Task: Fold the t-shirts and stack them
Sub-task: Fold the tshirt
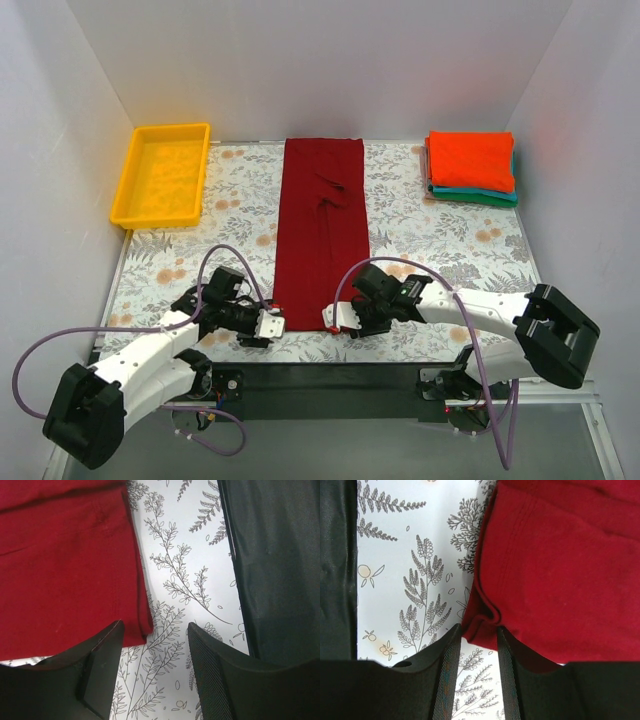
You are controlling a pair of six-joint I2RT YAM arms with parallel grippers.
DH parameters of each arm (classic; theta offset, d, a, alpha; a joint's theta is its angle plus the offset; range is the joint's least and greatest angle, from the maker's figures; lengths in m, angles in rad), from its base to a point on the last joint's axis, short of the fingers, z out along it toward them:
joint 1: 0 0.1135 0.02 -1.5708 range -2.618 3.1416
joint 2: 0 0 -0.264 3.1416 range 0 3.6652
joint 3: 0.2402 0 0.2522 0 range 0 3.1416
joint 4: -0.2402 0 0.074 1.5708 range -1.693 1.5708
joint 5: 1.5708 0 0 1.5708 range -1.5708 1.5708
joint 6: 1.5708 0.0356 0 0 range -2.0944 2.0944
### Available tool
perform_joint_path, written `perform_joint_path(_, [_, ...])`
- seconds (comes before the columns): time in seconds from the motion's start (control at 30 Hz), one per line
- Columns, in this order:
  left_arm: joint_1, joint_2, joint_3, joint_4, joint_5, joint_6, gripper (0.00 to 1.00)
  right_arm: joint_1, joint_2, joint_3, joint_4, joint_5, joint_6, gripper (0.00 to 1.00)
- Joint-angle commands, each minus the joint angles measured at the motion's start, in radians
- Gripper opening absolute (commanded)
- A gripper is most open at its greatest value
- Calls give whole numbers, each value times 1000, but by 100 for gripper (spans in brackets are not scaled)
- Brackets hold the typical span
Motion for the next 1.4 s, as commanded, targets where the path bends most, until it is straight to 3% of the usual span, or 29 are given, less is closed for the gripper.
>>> perform_joint_path(0.0, [-24,24,-17,75,-37,-9,52,8,11,-28,42,11,-10,41])
perform_joint_path(0.2, [-33,84,-9,103,-66,-7,46,8,-68,-44,8,33,-6,43])
perform_joint_path(0.37, [-44,117,-4,95,-95,-6,19,8,-131,-6,-64,35,-8,50])
perform_joint_path(0.6, [-53,120,5,66,-94,-7,11,10,-108,33,-61,-18,-8,66])
perform_joint_path(0.73, [-56,117,8,59,-98,-9,10,13,-64,7,14,-28,-3,68])
perform_joint_path(1.2, [-56,135,31,42,-97,-27,9,16,51,-119,74,-10,-8,41])
perform_joint_path(1.37, [-56,175,65,48,-94,-76,1,11,96,-99,72,27,32,29])
